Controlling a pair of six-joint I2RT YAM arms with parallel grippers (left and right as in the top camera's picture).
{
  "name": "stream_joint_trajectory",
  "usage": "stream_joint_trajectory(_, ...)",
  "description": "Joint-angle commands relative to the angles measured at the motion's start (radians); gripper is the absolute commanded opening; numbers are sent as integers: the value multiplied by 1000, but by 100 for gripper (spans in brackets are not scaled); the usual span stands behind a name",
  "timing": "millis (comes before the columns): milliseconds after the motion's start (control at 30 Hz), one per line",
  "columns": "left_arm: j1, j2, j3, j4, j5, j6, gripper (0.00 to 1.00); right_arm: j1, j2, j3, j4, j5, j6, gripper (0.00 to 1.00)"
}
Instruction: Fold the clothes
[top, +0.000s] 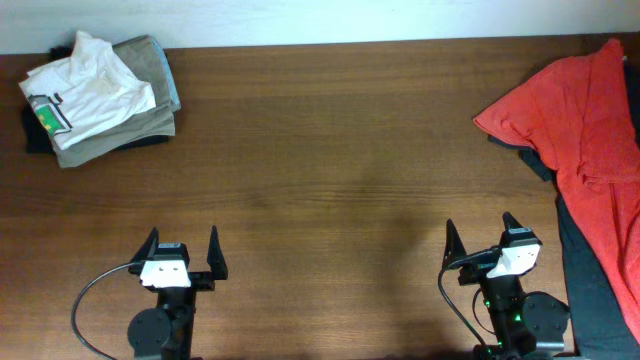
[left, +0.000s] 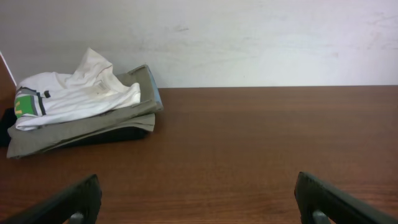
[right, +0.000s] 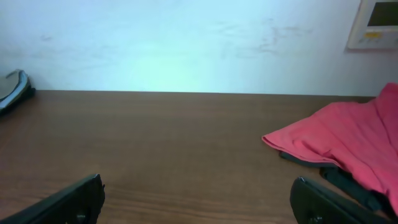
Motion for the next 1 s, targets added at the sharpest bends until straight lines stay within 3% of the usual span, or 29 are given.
stream_joint_trajectory(0,-3,-6,-5,-2,-4,-10,99,10,-12,-6,54,5,-7,99)
stream_joint_trajectory(133,-3,-6,-5,-2,-3,-10,99,10,-12,-6,154,6,0,98)
stream_joint_trajectory(633,-3,-6,-5,-2,-3,-10,99,10,-12,-123,282,31,48,99)
stream_joint_trajectory(800,-3,-6,-5,-2,-4,-10,99,10,-12,-121,275,32,72,99)
stream_joint_trajectory(967,-3,-6,-5,-2,-4,-10,99,10,-12,-121,134,32,72,98)
